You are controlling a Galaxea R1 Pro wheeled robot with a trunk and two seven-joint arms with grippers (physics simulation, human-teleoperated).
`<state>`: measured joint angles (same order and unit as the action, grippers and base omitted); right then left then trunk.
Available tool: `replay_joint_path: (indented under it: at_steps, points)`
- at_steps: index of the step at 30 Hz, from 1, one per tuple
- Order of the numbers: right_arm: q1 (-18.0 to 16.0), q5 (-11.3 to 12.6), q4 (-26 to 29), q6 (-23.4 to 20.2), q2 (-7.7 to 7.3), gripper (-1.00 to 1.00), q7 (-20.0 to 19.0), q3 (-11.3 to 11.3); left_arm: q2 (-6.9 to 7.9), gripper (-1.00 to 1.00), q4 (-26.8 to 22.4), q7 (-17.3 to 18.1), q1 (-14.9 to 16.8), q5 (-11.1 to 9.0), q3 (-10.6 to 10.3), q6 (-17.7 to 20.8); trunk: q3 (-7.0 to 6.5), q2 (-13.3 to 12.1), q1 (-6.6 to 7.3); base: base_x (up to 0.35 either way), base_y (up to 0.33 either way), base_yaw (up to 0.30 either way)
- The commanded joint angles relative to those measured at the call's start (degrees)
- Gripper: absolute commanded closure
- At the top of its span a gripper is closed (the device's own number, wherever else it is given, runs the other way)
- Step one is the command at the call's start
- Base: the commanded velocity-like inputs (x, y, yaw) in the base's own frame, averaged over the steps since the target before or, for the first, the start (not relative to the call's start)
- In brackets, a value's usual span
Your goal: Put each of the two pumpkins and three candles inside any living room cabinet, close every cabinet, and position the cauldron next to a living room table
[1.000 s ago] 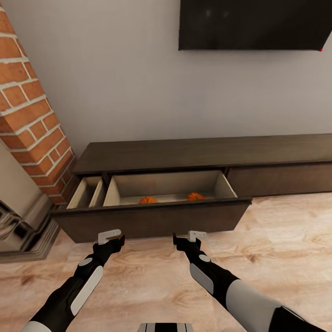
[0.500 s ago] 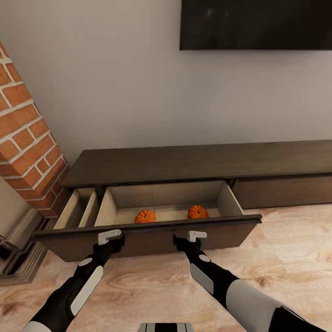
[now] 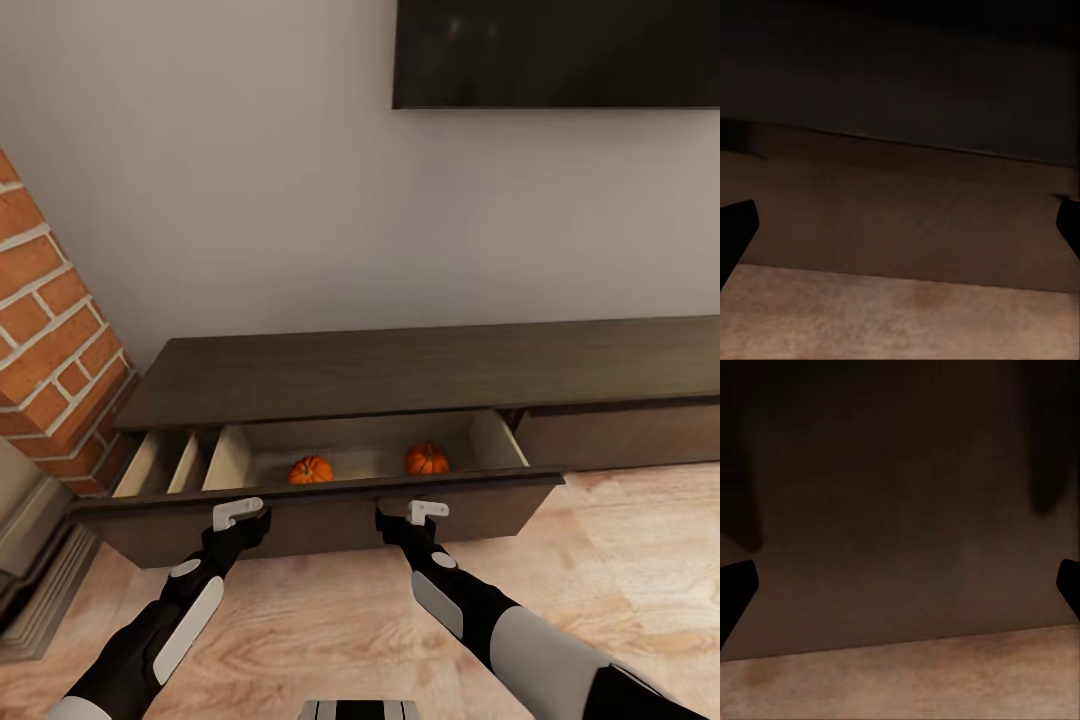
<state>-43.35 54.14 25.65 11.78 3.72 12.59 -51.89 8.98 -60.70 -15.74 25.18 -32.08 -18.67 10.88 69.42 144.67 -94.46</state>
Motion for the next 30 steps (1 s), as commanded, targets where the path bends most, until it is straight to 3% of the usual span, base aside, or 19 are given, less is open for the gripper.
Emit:
replay_joint_path:
  at_steps: [1,30]
  points:
    - [-0.1,0.6,0.0,0.3,-0.02,-1.00,0.3,-0.5,0.08,-1.00,-0.1,-0.5,0.0,-0.4,-0.2,0.1,0.05,0.0,-0.01,0.186,0.000,0.000]
    - [-0.1,0.9,-0.1,0.3,-0.02,-1.00,0.3,-0.5,-0.01,-1.00,-0.1,-0.5,0.0,-0.6,-0.2,0.1,0.05,0.0,-0.01,0.192,0.000,0.000]
